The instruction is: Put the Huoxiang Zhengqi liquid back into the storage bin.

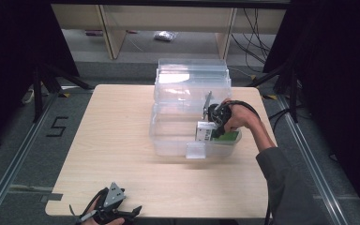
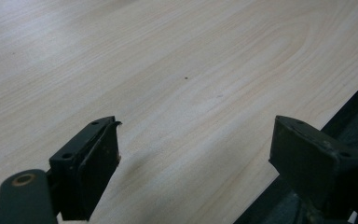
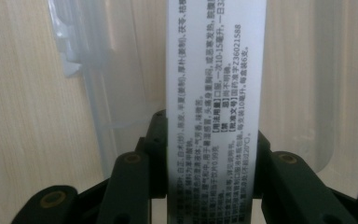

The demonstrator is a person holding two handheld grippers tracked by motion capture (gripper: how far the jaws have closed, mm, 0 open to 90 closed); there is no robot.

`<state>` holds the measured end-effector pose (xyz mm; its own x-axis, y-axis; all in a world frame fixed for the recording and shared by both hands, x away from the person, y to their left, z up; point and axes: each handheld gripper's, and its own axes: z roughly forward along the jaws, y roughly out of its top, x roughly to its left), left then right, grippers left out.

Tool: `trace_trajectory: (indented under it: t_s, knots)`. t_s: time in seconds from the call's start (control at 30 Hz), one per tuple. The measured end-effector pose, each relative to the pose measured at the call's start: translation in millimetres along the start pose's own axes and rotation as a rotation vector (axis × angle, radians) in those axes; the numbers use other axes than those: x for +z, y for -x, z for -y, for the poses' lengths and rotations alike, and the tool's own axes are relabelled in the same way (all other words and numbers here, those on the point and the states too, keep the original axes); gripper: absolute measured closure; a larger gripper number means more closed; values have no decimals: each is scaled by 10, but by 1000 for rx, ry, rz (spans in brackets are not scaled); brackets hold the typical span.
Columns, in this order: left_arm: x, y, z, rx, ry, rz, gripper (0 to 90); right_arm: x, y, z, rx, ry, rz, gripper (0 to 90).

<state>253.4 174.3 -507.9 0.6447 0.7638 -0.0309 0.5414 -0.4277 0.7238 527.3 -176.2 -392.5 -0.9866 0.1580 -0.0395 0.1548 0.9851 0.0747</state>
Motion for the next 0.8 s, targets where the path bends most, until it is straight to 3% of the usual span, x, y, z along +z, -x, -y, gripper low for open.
trace_trajectory:
  t_s: [0.17, 0.2, 0.23, 0.27, 0.33, 0.43, 0.47, 0.57, 0.63, 0.67, 0.7, 0.8]
  knots:
    - [-2, 1, 1, 1, 0, -1, 150, 23, 8, 6, 1, -12, 4, 644]
    - [-2, -1, 0, 0, 2, 4, 150, 31, 26, 1, -30, -8, 1, 644]
    - [-2, -1, 0, 0, 2, 2, 150, 32, 13, 6, 3, -15, 6, 644]
    - [-9, -6, -1, 12, -8, 0, 150, 48, 31, 8, -26, 0, 13, 644]
    - [-6, -1, 2, 6, -2, 5, 150, 72, 30, 8, -30, 6, 2, 643]
    - [-1, 1, 0, -1, 1, -1, 150, 94, 12, 20, 8, -14, -9, 643]
    - [-4, 5, 0, -1, 1, 5, 150, 128, 37, 33, -32, 4, -9, 643]
    - [0, 3, 1, -1, 1, -1, 150, 174, 43, 38, -53, 7, -13, 641]
    - [0, 1, 0, 0, -1, -1, 150, 156, 4, 45, 15, -26, -9, 638]
    - [-7, -8, -1, 16, -12, 0, 150, 162, 8, 49, 13, -29, -10, 632]
    - [1, 4, 2, 1, 0, 1, 150, 168, 20, 54, 2, -25, -28, 628]
    - [-8, -9, -1, 15, -10, 1, 150, 143, 8, 56, 20, -27, -33, 623]
